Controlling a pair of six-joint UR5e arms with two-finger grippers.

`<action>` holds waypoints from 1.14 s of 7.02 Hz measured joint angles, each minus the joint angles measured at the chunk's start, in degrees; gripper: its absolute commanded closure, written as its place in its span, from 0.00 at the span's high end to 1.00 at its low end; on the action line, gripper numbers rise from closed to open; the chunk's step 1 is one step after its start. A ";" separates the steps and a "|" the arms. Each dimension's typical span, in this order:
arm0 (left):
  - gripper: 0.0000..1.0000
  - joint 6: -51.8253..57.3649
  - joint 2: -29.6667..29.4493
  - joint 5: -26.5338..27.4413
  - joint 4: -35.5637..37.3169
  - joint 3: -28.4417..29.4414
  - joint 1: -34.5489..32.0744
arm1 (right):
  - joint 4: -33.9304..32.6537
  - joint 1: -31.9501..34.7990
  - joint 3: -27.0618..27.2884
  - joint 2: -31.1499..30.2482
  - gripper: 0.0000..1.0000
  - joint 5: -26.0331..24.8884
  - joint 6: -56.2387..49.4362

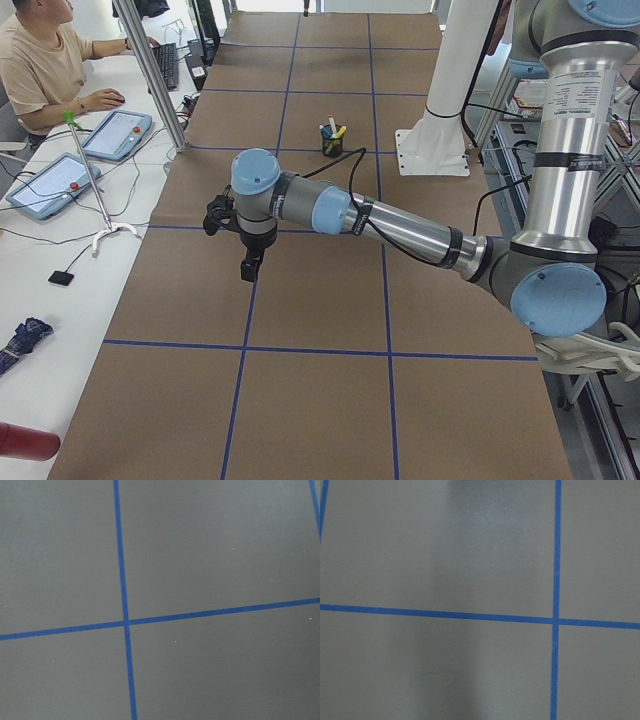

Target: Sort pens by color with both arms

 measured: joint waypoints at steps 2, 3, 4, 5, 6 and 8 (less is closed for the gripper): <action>1.00 -7.12 -4.14 0.01 -0.15 -0.54 2.37 | 0.31 -2.27 0.39 1.19 1.00 -0.14 4.58; 1.00 -12.58 -6.34 0.07 -0.17 -0.91 4.67 | 0.48 -2.81 0.59 1.53 1.00 -0.14 7.12; 1.00 -19.62 -8.90 0.13 -0.17 -1.23 7.66 | 0.55 -3.15 0.67 1.78 1.00 -0.13 8.19; 1.00 -27.74 -11.50 0.36 -0.17 -1.47 10.96 | 0.58 -3.48 0.70 1.99 1.00 -0.12 8.59; 1.00 -36.09 -14.28 1.68 -0.15 -1.62 14.55 | 0.59 -3.76 0.69 2.20 1.00 -0.12 8.73; 1.00 -51.08 -19.73 5.34 0.03 -1.28 22.77 | 0.64 -4.02 0.68 2.32 1.00 -0.12 8.75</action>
